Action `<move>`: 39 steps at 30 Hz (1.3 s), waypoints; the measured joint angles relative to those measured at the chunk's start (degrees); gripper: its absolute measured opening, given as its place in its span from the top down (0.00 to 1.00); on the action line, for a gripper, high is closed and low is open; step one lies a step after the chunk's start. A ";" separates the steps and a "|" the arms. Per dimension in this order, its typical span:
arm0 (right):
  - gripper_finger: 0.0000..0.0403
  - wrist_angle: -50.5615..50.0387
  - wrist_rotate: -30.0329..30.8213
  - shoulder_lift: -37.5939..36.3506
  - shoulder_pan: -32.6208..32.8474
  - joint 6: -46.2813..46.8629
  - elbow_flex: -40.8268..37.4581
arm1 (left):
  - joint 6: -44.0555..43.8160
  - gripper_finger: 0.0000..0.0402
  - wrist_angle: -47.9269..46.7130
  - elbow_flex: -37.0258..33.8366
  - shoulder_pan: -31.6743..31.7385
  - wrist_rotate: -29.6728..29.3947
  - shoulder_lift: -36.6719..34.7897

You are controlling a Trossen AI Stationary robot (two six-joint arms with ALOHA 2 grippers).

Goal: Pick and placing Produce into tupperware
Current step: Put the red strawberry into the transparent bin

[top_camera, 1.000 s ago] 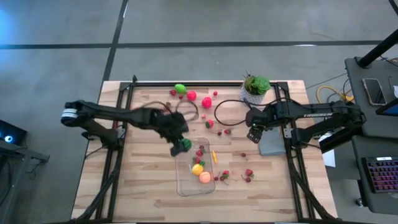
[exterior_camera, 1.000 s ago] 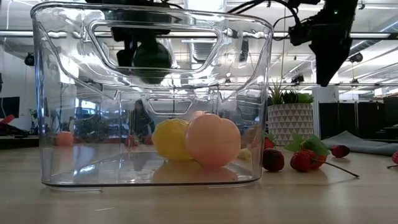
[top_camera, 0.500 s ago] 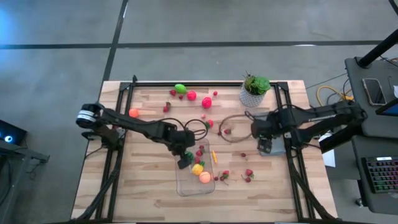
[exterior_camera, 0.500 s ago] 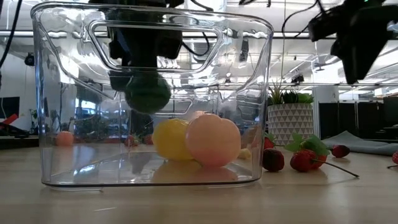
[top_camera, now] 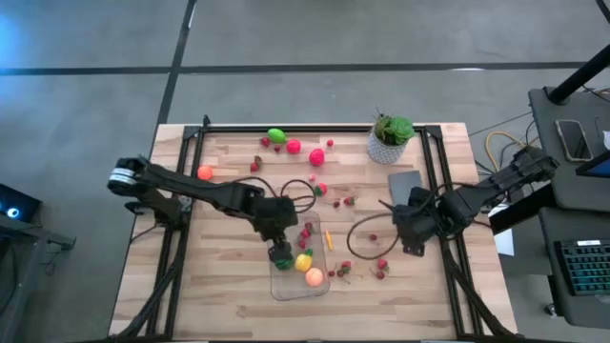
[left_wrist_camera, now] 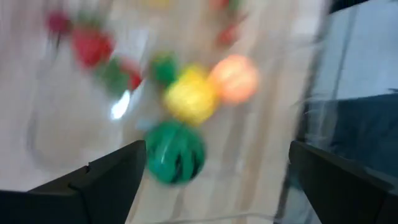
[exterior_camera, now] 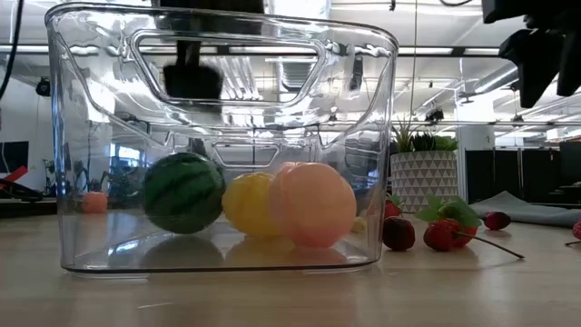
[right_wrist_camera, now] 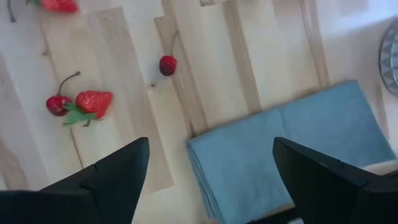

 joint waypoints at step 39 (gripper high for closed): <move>0.18 23.35 -10.72 22.05 7.40 31.86 -3.03 | 10.39 0.05 18.36 -31.85 -8.52 -18.90 -54.53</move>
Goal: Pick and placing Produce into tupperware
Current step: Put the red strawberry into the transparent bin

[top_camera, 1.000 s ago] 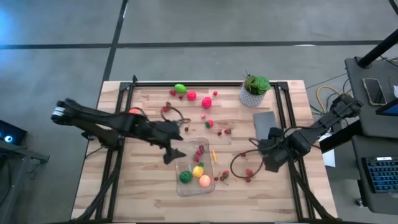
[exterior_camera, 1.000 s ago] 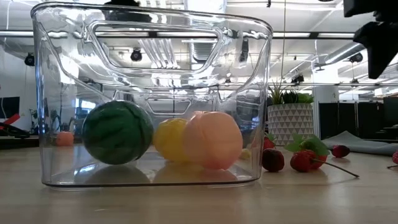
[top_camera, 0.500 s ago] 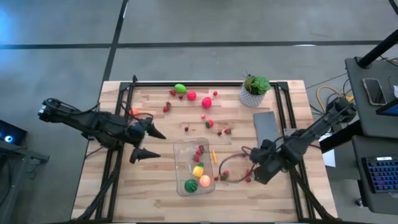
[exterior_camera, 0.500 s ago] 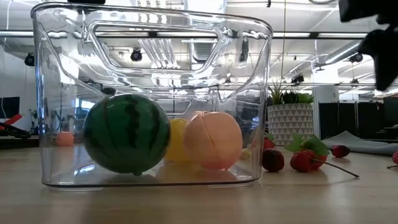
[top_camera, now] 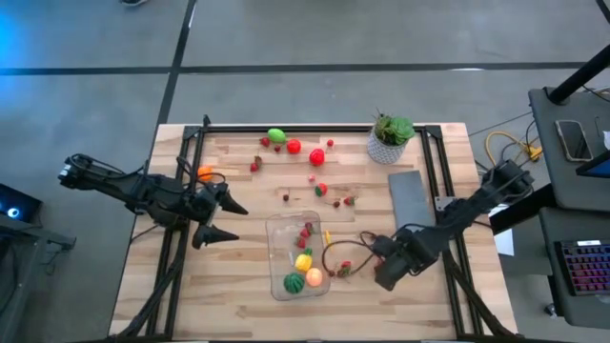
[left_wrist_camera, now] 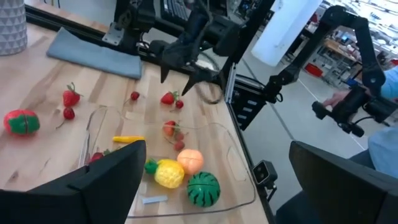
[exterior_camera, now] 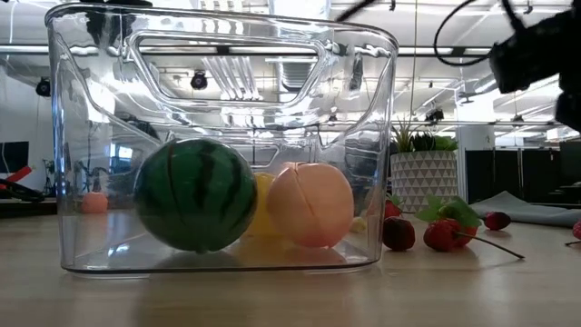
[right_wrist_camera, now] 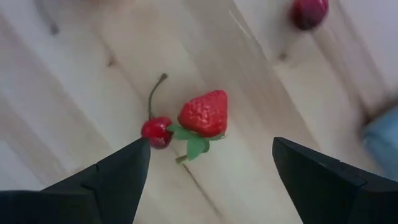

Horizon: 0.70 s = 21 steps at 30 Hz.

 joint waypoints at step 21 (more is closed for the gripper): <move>0.18 2.81 -9.09 8.46 -4.30 21.00 1.07 | -0.22 0.05 -0.28 -0.02 0.00 0.42 1.52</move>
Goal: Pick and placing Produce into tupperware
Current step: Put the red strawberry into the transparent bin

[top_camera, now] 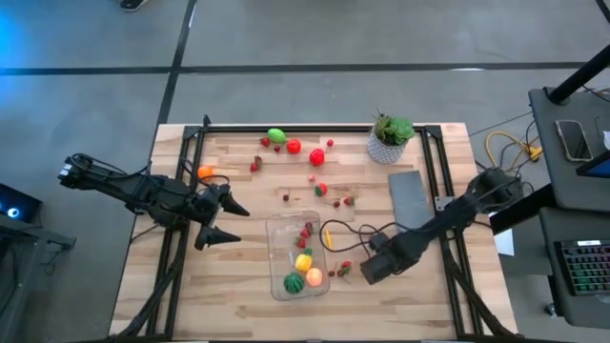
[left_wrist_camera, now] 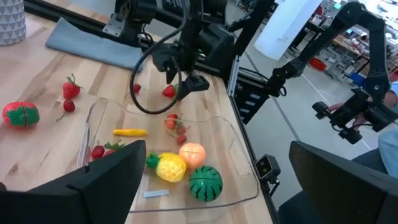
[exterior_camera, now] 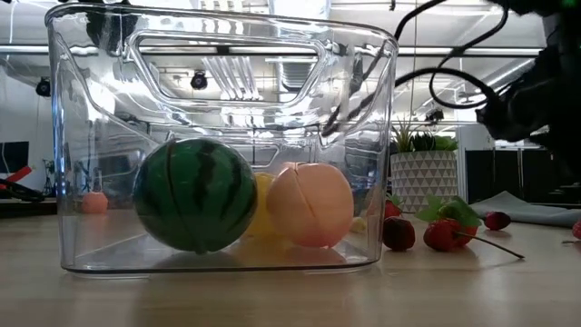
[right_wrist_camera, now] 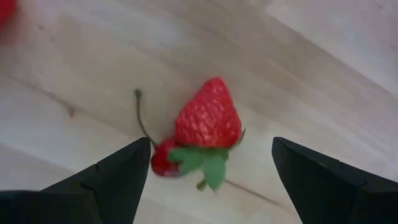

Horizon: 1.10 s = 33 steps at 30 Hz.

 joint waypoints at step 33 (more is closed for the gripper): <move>0.34 -3.38 4.60 -0.06 -2.27 -2.32 3.11 | 0.00 0.05 -0.09 -0.02 0.00 1.47 0.11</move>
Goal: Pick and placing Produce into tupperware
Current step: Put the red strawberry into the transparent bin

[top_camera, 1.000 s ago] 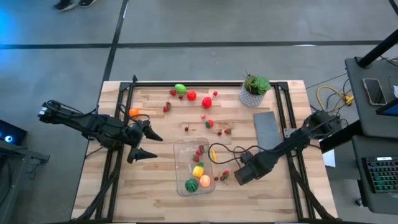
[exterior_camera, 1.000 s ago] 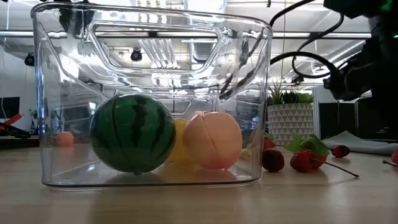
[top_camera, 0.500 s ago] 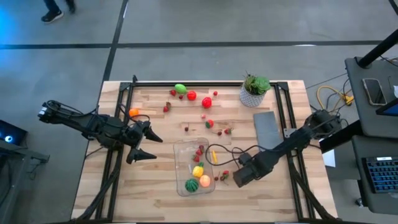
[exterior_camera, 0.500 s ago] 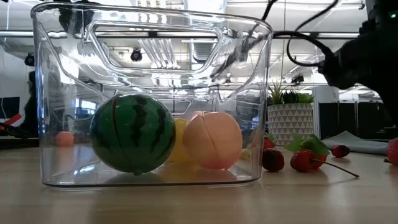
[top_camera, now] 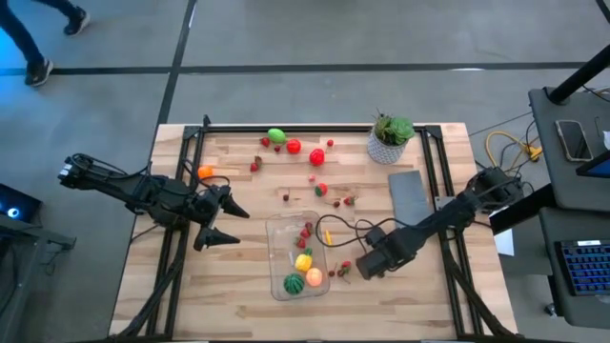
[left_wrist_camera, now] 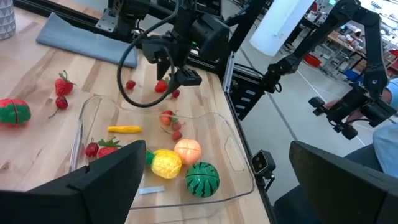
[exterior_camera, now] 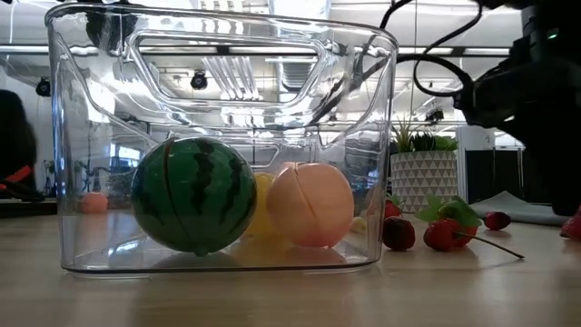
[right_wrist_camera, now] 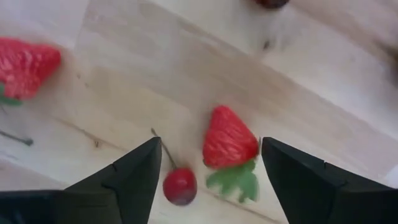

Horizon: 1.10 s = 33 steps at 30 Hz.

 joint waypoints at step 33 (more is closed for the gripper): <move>0.63 0.42 -4.45 -0.04 -1.25 -6.80 -3.02 | -0.07 0.05 -0.01 -0.96 0.00 1.46 -0.11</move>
